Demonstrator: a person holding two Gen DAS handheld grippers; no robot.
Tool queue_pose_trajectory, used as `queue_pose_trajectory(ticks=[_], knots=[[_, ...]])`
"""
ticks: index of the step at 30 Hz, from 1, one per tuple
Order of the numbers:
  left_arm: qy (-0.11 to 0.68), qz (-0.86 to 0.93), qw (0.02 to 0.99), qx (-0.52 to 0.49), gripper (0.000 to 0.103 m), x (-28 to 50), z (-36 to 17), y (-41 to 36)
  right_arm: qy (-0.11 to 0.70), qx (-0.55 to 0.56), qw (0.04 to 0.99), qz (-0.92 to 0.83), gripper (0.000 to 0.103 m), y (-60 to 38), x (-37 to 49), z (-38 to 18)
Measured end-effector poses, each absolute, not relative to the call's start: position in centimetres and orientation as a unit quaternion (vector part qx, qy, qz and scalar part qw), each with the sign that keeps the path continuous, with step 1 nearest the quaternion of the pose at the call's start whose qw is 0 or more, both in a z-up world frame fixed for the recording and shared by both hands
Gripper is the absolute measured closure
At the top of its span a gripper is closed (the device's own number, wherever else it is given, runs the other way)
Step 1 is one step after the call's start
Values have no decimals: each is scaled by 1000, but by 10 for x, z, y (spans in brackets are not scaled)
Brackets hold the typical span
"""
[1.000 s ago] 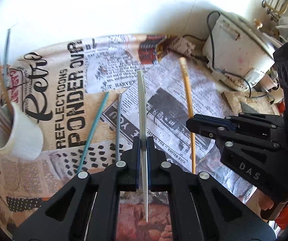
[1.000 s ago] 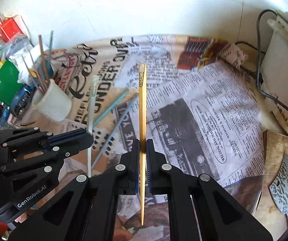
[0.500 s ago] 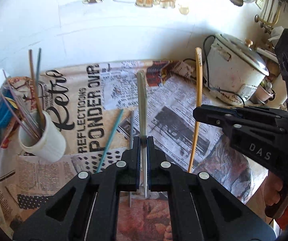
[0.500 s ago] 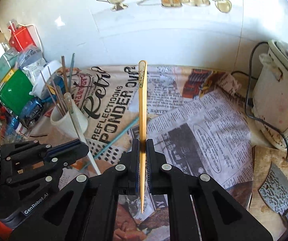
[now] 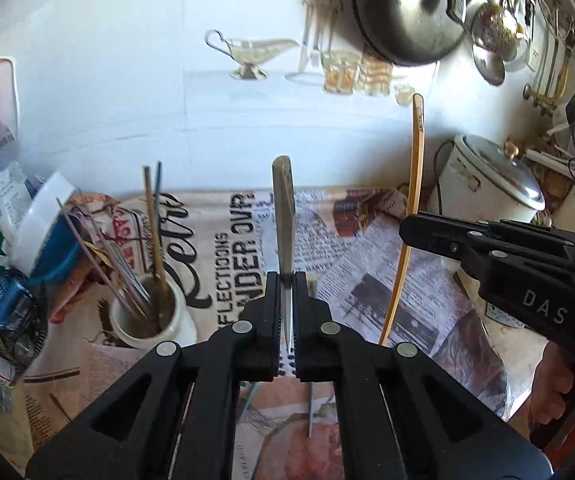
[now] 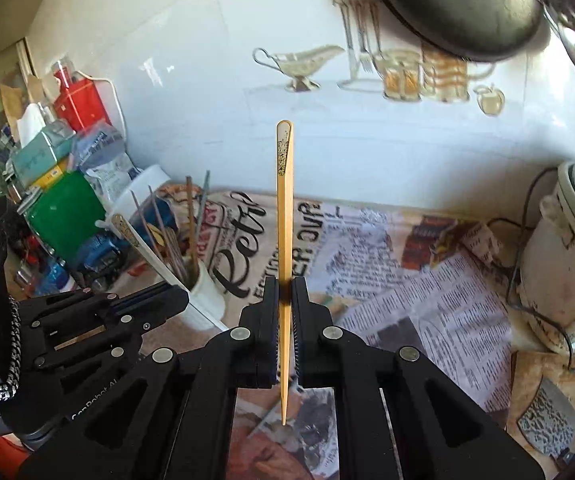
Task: Organize utensils
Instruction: 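Lift the yellow and white chopsticks toward the white cup with both tools, then lower the yellow chopstick into the white cup while the left tool lowers the white one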
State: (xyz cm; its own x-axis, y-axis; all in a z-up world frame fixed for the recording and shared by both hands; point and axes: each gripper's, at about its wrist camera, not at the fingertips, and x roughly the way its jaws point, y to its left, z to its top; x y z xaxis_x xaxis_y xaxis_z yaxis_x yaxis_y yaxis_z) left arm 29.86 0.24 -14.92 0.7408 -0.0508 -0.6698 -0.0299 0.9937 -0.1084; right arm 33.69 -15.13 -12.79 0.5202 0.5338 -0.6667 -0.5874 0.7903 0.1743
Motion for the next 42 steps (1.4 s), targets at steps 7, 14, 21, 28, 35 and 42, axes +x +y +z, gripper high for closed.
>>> queue_pose_trajectory(ticks=[7, 14, 21, 28, 35, 42], knots=[[328, 11, 943, -59, 100, 288, -123, 44, 340, -35, 877, 337, 97, -116, 333, -107], [312, 26, 948, -61, 100, 278, -108, 88, 321, -19, 882, 345, 97, -79, 332, -90], [299, 43, 951, -66, 100, 277, -96, 136, 302, -12, 885, 353, 97, -40, 335, -78], [301, 46, 949, -79, 100, 281, -97, 170, 301, -14, 885, 354, 97, -11, 343, -81], [307, 40, 946, -90, 100, 290, -108, 180, 317, -21, 881, 352, 97, 18, 354, -104], [340, 43, 935, -88, 100, 307, -143, 180, 361, -36, 866, 344, 97, 37, 368, -146]])
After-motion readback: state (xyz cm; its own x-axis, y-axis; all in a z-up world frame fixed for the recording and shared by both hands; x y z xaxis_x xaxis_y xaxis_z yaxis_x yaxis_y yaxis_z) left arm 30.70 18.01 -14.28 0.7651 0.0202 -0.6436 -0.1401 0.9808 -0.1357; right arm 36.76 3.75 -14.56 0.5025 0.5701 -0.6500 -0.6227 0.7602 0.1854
